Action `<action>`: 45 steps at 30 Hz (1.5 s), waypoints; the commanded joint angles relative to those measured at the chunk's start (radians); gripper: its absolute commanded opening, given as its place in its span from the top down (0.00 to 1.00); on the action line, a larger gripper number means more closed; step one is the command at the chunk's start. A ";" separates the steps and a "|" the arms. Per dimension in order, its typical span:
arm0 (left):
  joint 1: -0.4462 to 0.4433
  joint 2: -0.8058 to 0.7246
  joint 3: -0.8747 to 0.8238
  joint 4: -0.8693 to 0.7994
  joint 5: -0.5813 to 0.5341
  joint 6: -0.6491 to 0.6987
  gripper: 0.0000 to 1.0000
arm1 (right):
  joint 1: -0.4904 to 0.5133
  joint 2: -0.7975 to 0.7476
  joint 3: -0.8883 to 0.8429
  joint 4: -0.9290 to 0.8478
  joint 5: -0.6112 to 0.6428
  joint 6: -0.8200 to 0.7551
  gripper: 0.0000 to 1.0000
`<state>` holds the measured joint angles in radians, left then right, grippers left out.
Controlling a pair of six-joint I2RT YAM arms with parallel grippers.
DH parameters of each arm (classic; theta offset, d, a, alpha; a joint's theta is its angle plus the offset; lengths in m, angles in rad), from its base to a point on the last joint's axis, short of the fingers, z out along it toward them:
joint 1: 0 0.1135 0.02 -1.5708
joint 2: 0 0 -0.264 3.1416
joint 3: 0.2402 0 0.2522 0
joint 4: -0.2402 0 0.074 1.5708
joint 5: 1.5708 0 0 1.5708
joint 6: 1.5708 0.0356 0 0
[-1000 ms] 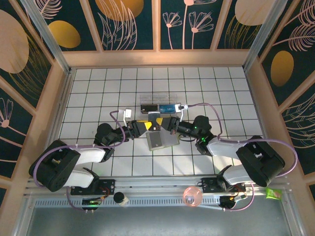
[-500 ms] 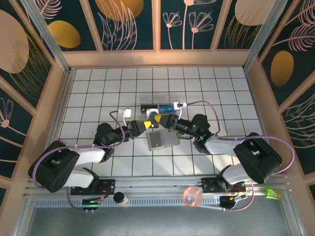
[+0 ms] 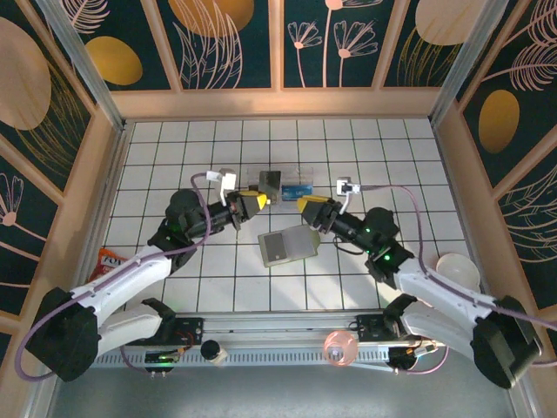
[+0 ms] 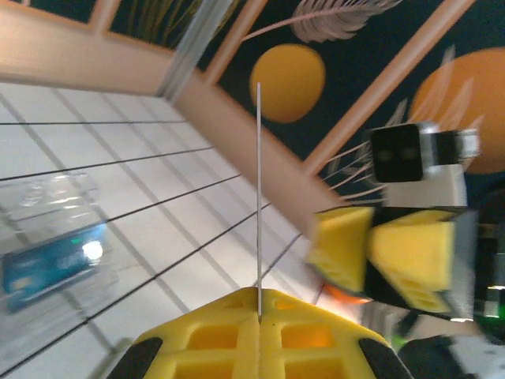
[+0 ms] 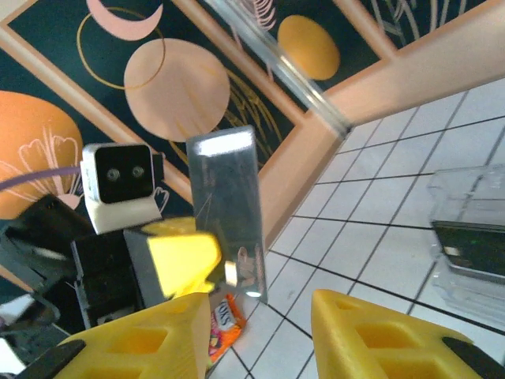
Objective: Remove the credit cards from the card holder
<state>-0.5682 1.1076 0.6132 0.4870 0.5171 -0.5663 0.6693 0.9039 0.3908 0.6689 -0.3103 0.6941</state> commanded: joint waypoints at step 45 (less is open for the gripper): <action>0.077 0.699 0.836 -1.122 -0.305 1.610 1.00 | -0.165 0.009 -0.113 -0.198 0.023 0.028 0.61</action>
<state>-0.4961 1.7924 1.4128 -0.6014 0.1936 0.9886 0.5137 0.8970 0.2409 0.4446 -0.2722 0.7128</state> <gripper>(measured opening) 0.046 0.385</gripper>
